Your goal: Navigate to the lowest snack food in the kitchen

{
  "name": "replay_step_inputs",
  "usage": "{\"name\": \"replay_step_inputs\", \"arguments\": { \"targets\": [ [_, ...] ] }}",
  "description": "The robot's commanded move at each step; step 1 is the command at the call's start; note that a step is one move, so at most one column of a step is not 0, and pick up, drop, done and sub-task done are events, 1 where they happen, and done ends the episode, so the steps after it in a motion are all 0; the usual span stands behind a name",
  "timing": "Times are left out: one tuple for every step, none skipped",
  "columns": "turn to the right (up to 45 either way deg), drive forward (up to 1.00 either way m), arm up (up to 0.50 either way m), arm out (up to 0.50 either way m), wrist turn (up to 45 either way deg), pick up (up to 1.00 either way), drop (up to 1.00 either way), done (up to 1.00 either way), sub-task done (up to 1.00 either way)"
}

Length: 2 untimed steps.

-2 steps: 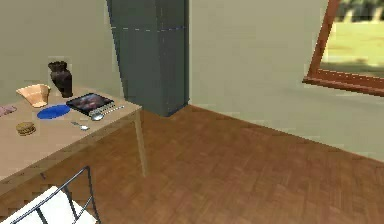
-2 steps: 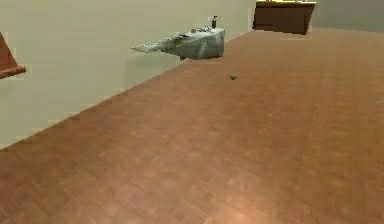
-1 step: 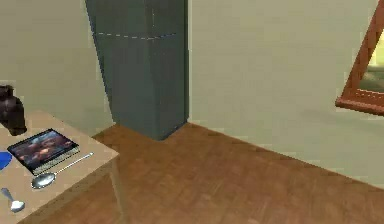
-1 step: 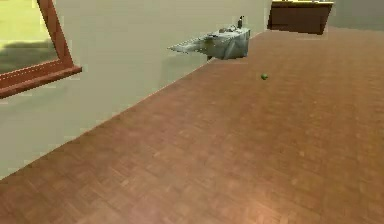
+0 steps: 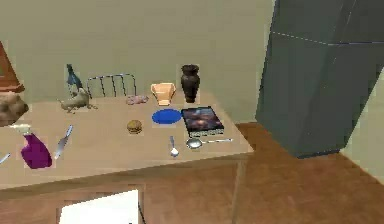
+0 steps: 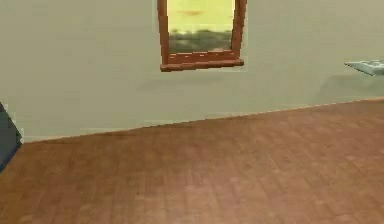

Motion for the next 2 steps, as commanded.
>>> {"name": "replay_step_inputs", "arguments": {
  "targets": [
    [45.0, 0.0, 0.0, 0.0, 0.0, 0.0, 0.0, 0.0, 0.0],
    [45.0, 0.0, 0.0, 0.0, 0.0, 0.0, 0.0, 0.0, 0.0]
  ]
}}
